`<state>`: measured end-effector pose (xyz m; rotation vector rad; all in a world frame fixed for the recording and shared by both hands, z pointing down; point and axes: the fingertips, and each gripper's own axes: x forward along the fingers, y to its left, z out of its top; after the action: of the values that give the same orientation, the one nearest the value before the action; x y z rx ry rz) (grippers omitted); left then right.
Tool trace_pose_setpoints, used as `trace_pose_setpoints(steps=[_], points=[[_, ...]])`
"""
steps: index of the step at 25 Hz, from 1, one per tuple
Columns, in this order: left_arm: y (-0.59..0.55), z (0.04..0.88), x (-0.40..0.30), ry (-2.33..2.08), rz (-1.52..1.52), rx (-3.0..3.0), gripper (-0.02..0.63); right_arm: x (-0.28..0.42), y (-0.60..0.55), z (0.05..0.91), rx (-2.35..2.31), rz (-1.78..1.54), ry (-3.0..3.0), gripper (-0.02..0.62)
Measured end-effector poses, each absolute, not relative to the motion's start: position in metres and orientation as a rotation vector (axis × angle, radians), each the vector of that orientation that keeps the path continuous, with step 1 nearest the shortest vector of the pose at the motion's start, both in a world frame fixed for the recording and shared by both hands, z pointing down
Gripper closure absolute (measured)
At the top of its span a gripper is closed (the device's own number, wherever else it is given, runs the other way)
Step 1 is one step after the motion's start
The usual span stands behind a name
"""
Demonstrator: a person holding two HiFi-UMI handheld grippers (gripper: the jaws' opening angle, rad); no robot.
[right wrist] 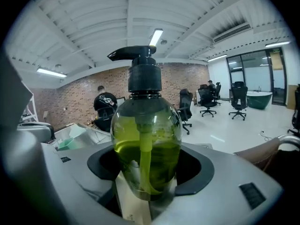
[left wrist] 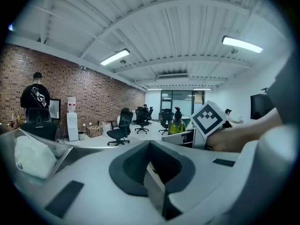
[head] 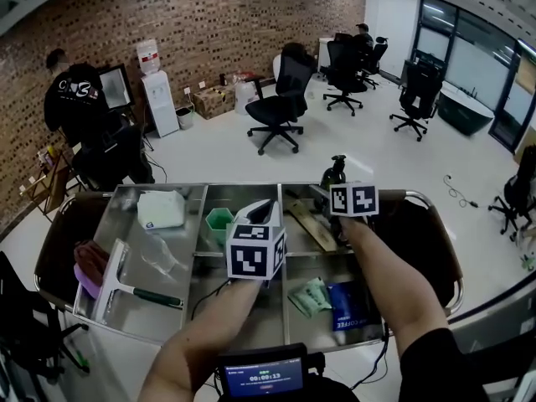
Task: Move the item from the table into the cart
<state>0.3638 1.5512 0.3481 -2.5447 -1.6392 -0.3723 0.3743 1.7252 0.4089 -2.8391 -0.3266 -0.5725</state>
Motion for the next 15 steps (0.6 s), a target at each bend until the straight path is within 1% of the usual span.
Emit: trace_pose_setpoints(steps=[10,15], points=[[1.548,0.352,0.382,-1.655,-0.375,-2.539,0.603,0.401,1.723,0.451,-2.831,-0.746,-0.335,0.298],[1.552,0.358,0.386,-1.662,-0.377,-2.535,0.603,0.408,1.726,0.469,-2.831,-0.772,-0.341,0.298]])
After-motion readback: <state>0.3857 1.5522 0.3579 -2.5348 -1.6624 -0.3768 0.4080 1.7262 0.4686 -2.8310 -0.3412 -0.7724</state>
